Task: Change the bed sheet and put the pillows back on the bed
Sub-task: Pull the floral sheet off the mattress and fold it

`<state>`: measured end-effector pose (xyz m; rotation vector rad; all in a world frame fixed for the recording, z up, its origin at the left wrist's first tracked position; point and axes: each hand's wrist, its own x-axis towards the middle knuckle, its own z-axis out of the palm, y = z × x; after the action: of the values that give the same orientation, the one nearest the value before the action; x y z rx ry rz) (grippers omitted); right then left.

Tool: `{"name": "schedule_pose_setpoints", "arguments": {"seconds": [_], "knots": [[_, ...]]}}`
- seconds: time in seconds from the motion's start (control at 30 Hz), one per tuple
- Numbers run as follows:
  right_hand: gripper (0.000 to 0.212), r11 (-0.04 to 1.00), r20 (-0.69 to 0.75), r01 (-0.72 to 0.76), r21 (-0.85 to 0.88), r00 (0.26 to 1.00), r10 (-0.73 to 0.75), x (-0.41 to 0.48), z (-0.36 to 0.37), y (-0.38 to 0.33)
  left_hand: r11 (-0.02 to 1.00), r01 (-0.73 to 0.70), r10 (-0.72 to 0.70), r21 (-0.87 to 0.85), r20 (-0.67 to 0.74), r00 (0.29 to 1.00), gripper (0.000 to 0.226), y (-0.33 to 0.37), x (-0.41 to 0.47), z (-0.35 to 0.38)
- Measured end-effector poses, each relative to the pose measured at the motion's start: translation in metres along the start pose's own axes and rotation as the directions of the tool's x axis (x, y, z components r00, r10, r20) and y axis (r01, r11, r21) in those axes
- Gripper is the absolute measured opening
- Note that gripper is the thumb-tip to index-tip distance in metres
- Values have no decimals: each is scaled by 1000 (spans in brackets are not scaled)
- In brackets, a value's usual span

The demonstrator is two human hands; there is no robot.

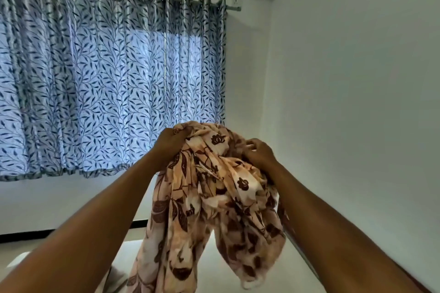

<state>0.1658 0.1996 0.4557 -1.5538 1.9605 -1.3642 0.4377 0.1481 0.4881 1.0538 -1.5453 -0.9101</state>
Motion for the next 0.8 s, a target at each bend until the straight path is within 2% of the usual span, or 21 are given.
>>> {"name": "schedule_pose_setpoints", "arguments": {"seconds": [0.07, 0.1, 0.17, 0.27, 0.37, 0.47, 0.57, 0.63, 0.7, 0.77, 0.8], "knots": [[49, 996, 241, 44, 80, 969, -62, 8, 0, -6, 999, 8, -8, -38, 2, 1000, 33, 8, 3, 15], [42, 993, 349, 78, 89, 931, -104, 10, 5, -10, 998, 2, -2, -63, 8, 1000, 32, 12, 5, 20], [29, 984, 424, 175, 11, 891, -163, 14, 19, -14, 995, 3, 0, -101, 30, 1000, 28, 19, 10, 30], [25, 953, 328, 282, -112, 916, -233, 24, 33, -18, 986, 22, -12, -167, 63, 998, 23, 31, 12, 32], [33, 961, 219, 263, -81, 946, -240, 37, 28, -22, 988, 21, -8, -152, 82, 997, 30, 31, 19, 17], [28, 970, 10, 234, 71, 972, -235, 39, 23, -34, 992, -29, 16, 125, 104, 994, 42, 4, 30, -15], [33, 957, -116, 212, 197, 975, -192, 46, 24, -45, 906, -23, -61, 422, 185, 981, 52, -31, 44, -45], [38, 957, -131, 220, 191, 972, -197, 50, 28, -54, 863, -25, -85, 504, 193, 978, 48, -49, 55, -55], [36, 948, -140, 221, 229, 971, -193, 51, 32, -61, 828, -60, -48, 558, 177, 983, 39, -63, 63, -57], [28, 938, -132, 224, 264, 972, -195, 51, 38, -66, 780, -158, 80, 606, 154, 985, 25, -77, 67, -56], [26, 939, -103, 217, 267, 975, -196, 51, 42, -66, 798, -196, 126, 570, 160, 979, 18, -80, 66, -54]]}}
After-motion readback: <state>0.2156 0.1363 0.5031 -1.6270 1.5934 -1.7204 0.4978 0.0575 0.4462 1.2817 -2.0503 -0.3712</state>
